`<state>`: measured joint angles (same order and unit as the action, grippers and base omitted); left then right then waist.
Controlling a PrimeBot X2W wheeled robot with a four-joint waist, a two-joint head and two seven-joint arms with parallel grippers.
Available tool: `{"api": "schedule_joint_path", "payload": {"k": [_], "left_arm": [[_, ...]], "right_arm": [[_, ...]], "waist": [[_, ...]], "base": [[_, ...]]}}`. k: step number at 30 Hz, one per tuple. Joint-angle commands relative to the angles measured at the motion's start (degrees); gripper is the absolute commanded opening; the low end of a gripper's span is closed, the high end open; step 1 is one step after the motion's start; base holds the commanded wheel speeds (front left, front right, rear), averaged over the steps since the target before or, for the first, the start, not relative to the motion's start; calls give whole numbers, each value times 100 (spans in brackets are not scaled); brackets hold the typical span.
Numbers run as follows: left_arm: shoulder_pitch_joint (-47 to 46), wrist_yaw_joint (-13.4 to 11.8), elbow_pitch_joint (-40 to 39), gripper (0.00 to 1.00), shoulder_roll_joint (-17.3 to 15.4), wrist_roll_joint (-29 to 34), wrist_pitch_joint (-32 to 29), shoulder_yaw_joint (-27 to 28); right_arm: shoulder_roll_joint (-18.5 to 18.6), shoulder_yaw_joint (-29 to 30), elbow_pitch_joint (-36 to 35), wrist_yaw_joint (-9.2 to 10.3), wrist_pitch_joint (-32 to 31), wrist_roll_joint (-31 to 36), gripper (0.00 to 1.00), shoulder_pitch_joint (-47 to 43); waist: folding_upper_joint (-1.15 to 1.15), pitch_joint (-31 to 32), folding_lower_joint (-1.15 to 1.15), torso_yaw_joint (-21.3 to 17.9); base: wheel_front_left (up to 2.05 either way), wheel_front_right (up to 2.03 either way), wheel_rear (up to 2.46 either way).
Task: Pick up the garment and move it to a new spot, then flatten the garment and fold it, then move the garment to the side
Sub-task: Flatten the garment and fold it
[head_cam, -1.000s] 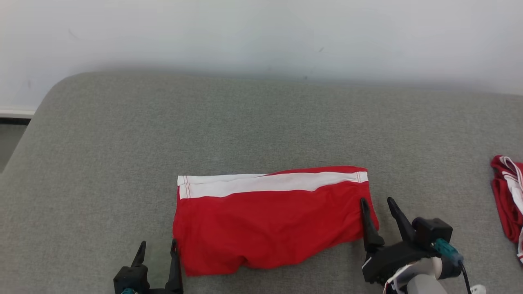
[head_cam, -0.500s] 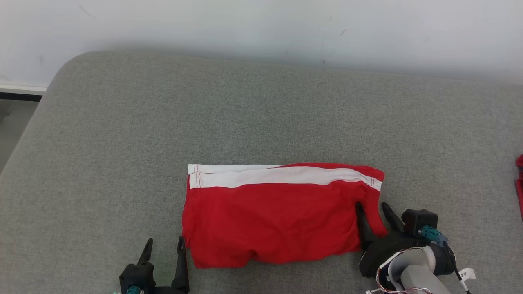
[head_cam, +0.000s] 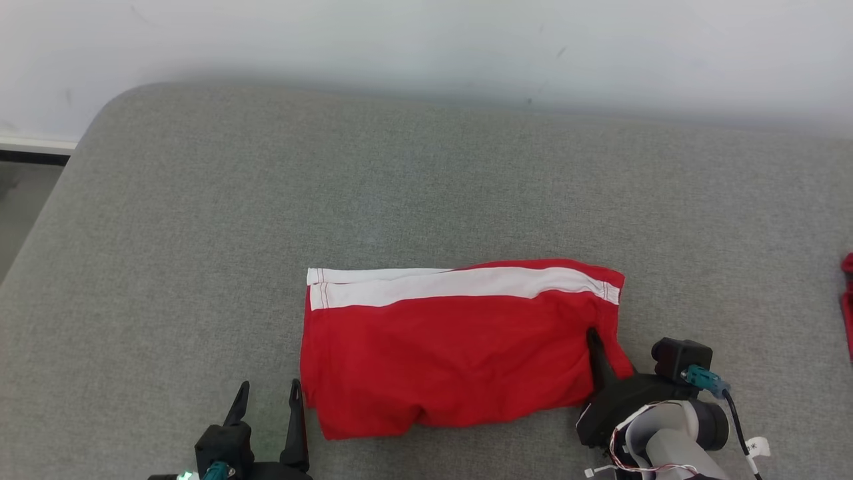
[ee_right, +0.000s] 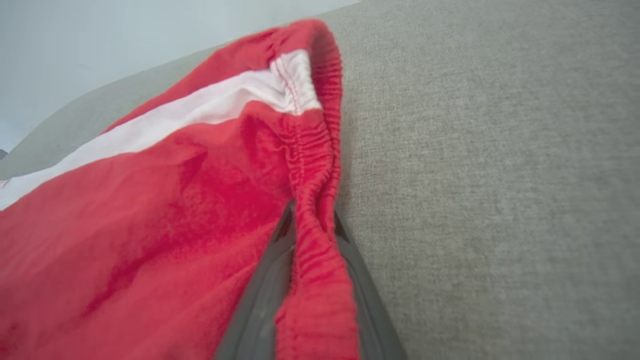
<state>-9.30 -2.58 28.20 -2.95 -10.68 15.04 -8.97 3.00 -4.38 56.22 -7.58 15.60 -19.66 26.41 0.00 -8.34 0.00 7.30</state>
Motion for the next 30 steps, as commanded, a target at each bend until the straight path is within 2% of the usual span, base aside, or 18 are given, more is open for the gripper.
{"api": "schedule_joint_path", "payload": {"k": [1,10,16,23,30], "left_arm": [[39,-5,-48,100,8,12,18,-9],[147,33,-17,100,7,-74,18,-129],[156,34,40,100,7,-139,18,-240],[91,18,65,100,4,-246,18,-386],[48,7,35,100,4,-222,18,-420]], "right_arm": [[-9,127,87,20,-89,4,0,-295],[173,679,-258,25,-73,118,0,-571],[120,561,-658,19,-50,-25,0,-576],[14,-343,-1473,16,-193,-666,0,-700],[5,-1385,-2618,16,-638,-1456,0,-866]], "waist": [[0,51,0,-59],[0,232,0,-461],[0,270,0,-657],[0,279,0,-743],[0,269,0,-562]], "base": [[0,0,0],[0,0,0],[0,0,0],[0,0,0],[0,0,0]]}}
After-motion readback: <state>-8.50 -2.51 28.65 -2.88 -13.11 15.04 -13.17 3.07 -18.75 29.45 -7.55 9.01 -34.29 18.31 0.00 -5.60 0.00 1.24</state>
